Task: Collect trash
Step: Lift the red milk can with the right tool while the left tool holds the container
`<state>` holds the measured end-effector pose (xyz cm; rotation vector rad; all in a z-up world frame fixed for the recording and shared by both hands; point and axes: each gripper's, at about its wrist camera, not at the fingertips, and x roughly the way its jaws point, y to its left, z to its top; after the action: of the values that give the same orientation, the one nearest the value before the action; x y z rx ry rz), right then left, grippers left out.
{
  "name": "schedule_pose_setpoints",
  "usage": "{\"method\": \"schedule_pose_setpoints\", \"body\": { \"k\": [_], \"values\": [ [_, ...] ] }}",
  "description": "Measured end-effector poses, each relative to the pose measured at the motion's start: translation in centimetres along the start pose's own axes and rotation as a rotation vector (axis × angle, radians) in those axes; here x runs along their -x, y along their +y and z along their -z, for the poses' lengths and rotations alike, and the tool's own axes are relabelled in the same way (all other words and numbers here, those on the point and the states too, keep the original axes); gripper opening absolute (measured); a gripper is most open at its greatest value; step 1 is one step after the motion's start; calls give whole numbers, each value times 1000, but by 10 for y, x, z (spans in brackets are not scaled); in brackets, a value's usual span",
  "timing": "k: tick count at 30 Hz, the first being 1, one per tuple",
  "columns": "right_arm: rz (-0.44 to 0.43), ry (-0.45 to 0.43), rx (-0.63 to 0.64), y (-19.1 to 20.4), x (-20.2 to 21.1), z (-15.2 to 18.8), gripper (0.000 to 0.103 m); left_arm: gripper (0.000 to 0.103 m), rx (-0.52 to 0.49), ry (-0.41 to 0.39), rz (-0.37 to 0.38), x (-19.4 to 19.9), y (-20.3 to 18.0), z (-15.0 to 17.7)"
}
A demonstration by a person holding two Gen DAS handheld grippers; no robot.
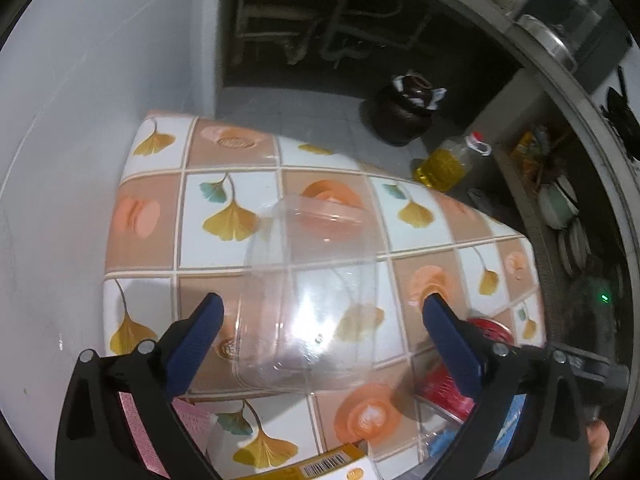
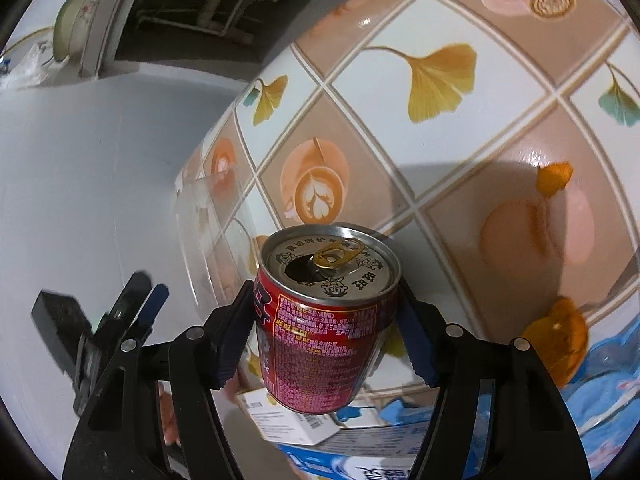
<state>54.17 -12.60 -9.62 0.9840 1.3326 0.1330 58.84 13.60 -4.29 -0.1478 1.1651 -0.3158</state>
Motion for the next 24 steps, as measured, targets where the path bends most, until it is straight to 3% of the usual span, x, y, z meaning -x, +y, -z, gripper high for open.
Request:
{"method": "schedule_pose_setpoints", "body": {
  "k": [4,11,24],
  "values": [
    [-1,20,28,-2,2,-3,63,98,20,54,-28,-17,2,-4],
    [37,35,94,4,-3,-14,63,98,-66,113,-112,-43,-13,-3],
    [315,44,523,67,-23,-10,64,98,-203,148,-191,-67,-34,4]
  ]
}}
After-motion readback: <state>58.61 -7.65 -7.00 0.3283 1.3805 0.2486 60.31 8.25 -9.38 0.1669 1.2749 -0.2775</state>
